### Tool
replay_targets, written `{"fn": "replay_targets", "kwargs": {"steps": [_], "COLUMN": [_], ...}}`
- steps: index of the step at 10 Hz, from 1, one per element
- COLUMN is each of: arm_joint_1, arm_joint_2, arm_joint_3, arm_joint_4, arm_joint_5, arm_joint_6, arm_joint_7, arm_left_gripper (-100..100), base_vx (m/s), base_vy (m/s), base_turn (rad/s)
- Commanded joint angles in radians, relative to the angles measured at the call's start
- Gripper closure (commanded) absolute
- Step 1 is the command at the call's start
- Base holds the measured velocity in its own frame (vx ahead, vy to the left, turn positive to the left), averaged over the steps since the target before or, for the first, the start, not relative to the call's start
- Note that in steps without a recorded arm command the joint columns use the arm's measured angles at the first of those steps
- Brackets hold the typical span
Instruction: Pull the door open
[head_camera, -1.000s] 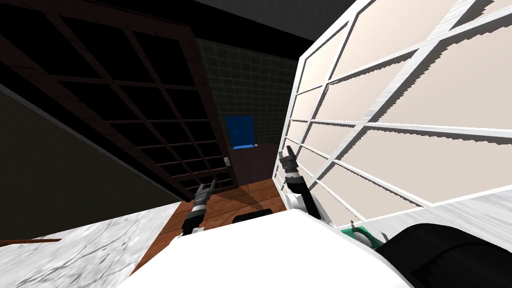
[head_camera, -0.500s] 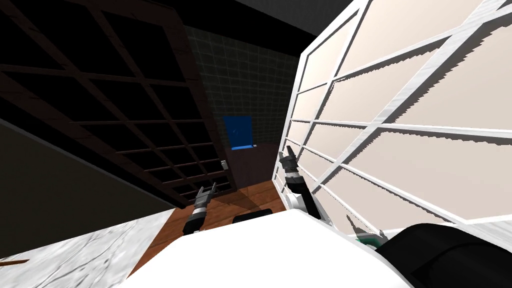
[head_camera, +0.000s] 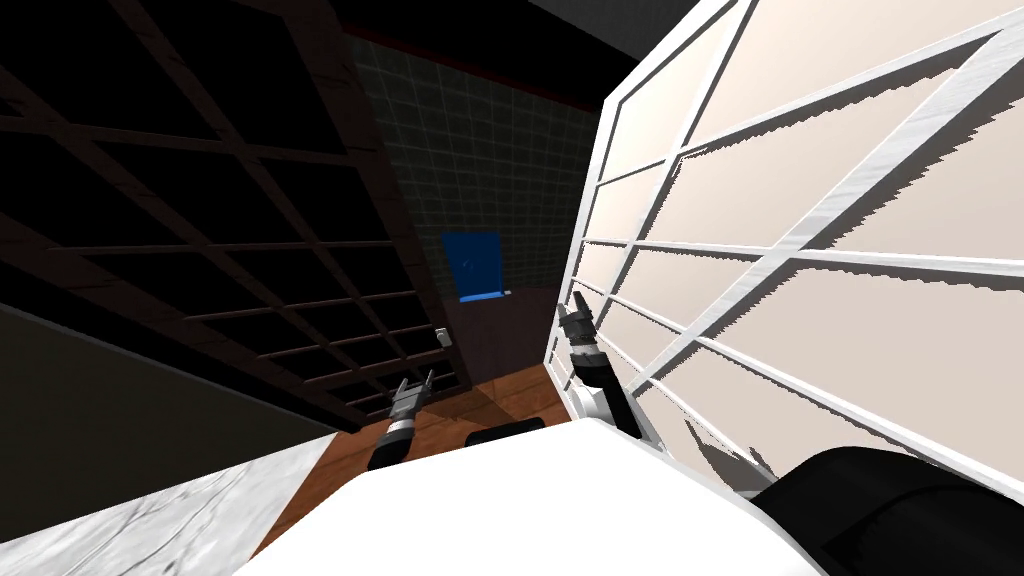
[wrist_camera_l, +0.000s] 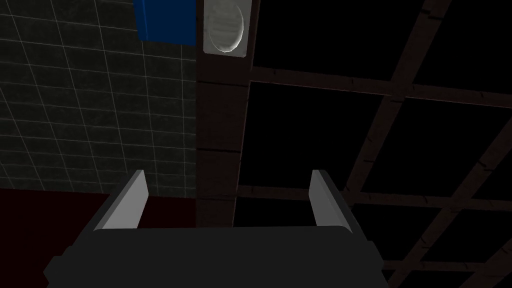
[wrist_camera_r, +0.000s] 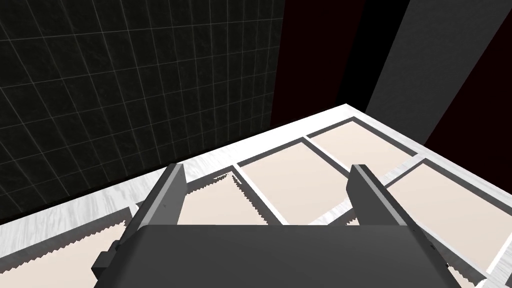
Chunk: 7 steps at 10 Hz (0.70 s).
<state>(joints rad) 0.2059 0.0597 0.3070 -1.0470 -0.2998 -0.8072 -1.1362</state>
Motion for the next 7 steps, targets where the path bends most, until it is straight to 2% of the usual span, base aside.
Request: {"fn": "replay_targets", "kwargs": {"steps": [1,5,6,7], "arm_joint_1": [-0.002,-0.023,-0.021,-0.022], "arm_joint_2": [-0.004,-0.018,-0.016,-0.001], "arm_joint_3": [0.008,0.033,0.029,0.039], "arm_joint_4": [0.021,0.105,0.096,0.111], "arm_joint_5": [-0.006,-0.02,-0.017,-0.011], "arm_joint_6": [-0.004,-0.024,-0.024,-0.033], "arm_joint_7": [-0.028,-0.104,-0.092,-0.091], "arm_left_gripper": [-100,-100,-100,-100], "base_vx": [0.13,0.133,0.058,0.11], "base_vy": [0.015,0.013,-0.007,-0.003], "base_turn": [-0.05,-0.049,-0.003,-0.071]}}
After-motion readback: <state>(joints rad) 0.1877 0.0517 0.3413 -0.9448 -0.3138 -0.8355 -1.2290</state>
